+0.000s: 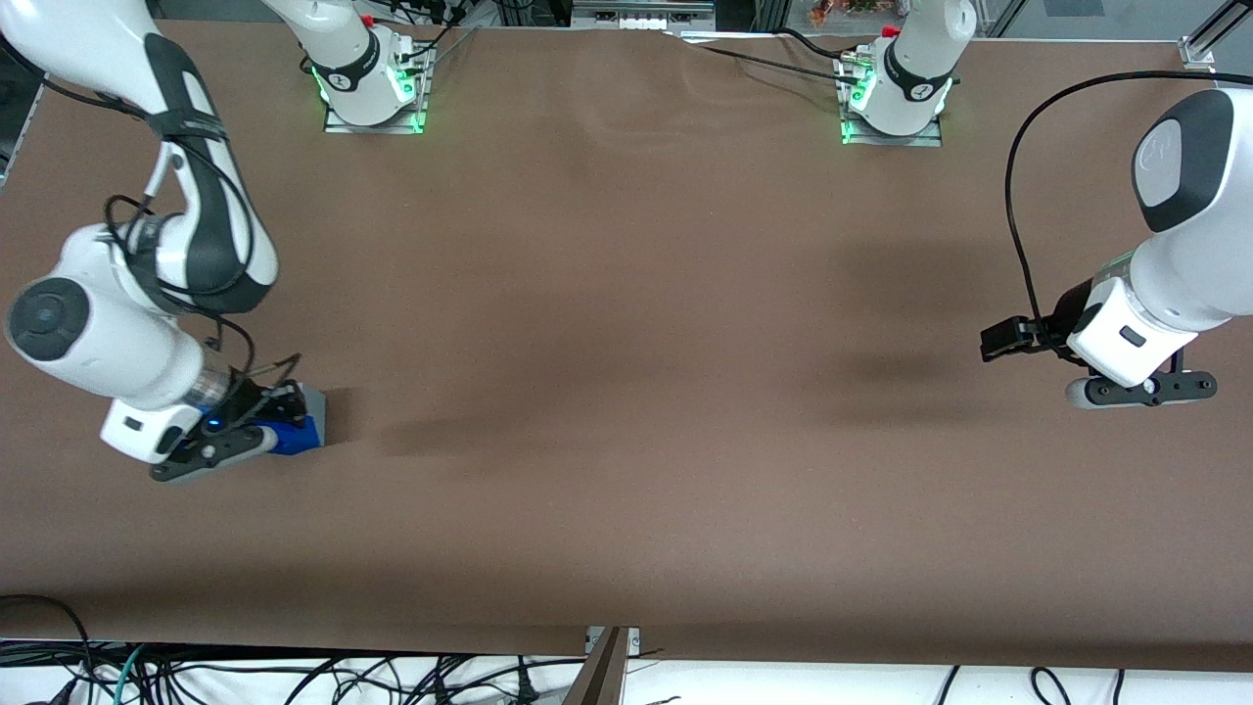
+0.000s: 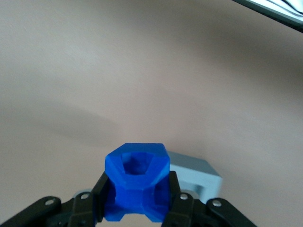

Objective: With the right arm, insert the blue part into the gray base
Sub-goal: 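Carry the blue part over the gray base's hollow center, then lower the blue part into the gray base's opening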

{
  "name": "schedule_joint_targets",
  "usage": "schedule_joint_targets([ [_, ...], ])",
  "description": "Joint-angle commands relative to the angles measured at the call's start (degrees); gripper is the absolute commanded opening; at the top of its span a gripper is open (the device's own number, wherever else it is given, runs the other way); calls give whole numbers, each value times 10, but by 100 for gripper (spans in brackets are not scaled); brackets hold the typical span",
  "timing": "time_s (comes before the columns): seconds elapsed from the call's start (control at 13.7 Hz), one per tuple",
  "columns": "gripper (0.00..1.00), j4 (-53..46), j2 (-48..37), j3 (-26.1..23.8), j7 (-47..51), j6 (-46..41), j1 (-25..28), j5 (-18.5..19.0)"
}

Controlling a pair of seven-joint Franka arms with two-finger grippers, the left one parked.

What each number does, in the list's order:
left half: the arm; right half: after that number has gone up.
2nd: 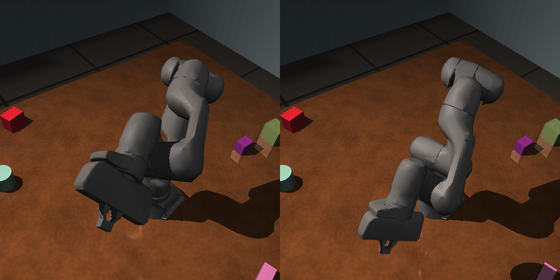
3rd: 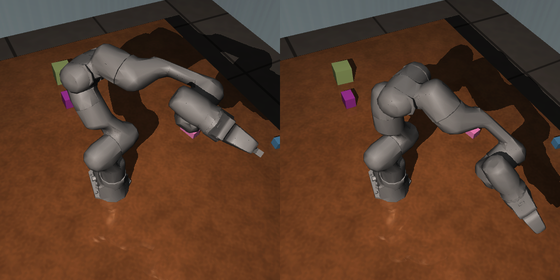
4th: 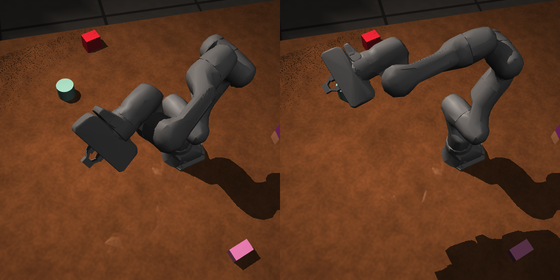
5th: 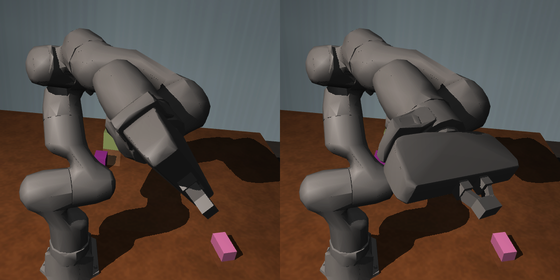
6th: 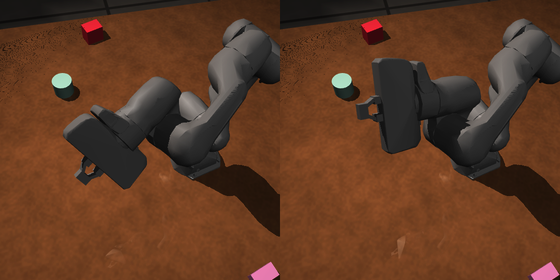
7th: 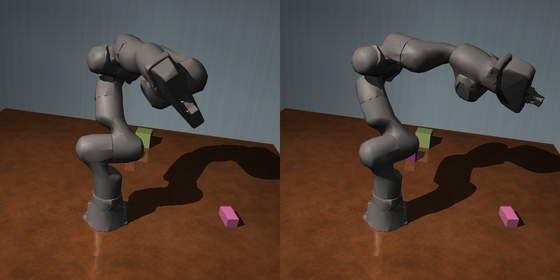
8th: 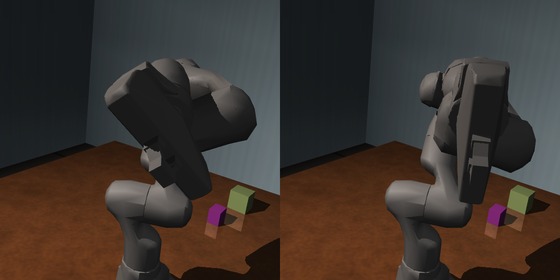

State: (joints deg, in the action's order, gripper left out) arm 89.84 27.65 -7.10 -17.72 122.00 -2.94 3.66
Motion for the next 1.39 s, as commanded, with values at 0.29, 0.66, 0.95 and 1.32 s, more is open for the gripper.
schedule_joint_targets([
  [0.29, 18, 60, -20, 33, -28, 10, -18, -2],
  [0.66, 18, 79, -20, 49, 38, 25, -18, -5],
  [0.95, 18, 88, -16, 49, 79, 34, -18, -5],
  [1.32, 19, 107, -12, 49, 89, 68, -17, -4],
])
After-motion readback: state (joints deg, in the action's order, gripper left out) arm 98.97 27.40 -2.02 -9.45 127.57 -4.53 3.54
